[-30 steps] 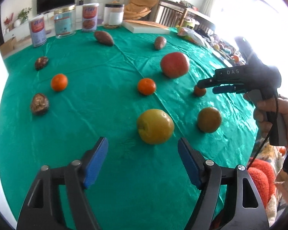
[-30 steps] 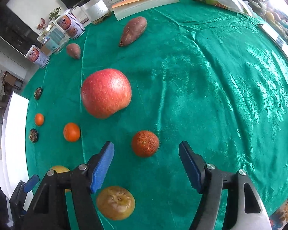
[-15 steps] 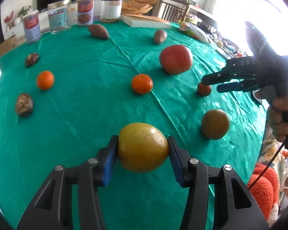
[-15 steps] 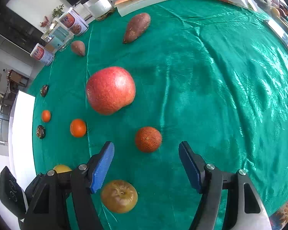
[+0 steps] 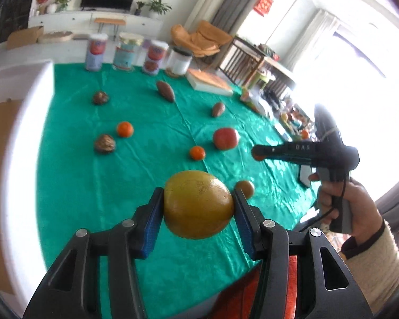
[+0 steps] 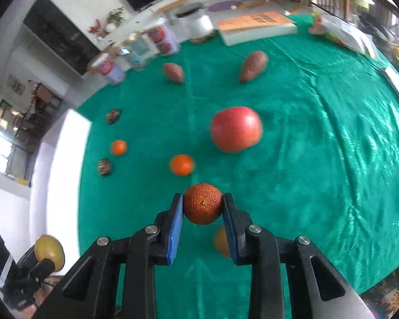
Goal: Organize fruits
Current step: 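Carry both fruits over the white box and open both tools to drop them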
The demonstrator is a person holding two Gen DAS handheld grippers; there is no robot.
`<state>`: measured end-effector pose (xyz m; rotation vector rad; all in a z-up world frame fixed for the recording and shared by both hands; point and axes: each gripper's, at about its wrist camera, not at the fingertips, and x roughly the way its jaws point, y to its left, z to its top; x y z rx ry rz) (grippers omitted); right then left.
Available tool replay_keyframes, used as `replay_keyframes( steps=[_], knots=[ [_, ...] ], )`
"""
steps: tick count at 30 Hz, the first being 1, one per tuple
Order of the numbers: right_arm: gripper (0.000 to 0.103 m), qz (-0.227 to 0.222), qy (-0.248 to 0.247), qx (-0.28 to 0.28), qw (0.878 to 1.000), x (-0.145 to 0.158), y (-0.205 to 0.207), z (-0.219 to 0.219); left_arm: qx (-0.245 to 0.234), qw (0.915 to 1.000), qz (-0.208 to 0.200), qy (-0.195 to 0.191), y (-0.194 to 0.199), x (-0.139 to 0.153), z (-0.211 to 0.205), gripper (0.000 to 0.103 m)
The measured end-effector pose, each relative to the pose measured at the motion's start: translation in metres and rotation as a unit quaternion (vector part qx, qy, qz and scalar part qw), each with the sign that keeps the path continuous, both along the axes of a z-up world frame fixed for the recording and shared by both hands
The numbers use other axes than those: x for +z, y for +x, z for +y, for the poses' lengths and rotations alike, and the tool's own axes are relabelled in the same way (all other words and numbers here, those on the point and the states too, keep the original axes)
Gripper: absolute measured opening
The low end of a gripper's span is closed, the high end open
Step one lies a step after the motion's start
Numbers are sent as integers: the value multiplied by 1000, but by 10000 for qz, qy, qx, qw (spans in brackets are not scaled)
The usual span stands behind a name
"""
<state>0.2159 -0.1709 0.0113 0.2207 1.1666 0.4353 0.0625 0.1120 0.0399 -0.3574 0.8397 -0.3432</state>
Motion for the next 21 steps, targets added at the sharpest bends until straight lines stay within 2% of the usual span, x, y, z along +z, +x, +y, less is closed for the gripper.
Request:
replay_keyframes(
  steps=[3,6,8,13,17,21],
  knots=[
    [29,-128,534,865,9947,28,-32,79,677,9975,-195,101,-33,34,59,52],
    [29,-148,940,1657,9816,35,-67,165,1507,9869,-189,538,-55,44,118,52],
    [29,-93,1093,2114,9712,30,-88,223,2004,9756,56,895,-60,31,154,52],
    [29,133,1003,2896,9518,-2,-127,341,2671,9521,896,1194,-61,-34,220,52],
    [30,186,727,3200,9444,-25,-145,388,2949,9384,1240,1310,-67,-70,246,52],
    [31,95,445,3307,9426,-42,-150,415,3167,9275,1352,1453,-77,-81,256,53]
  ],
)
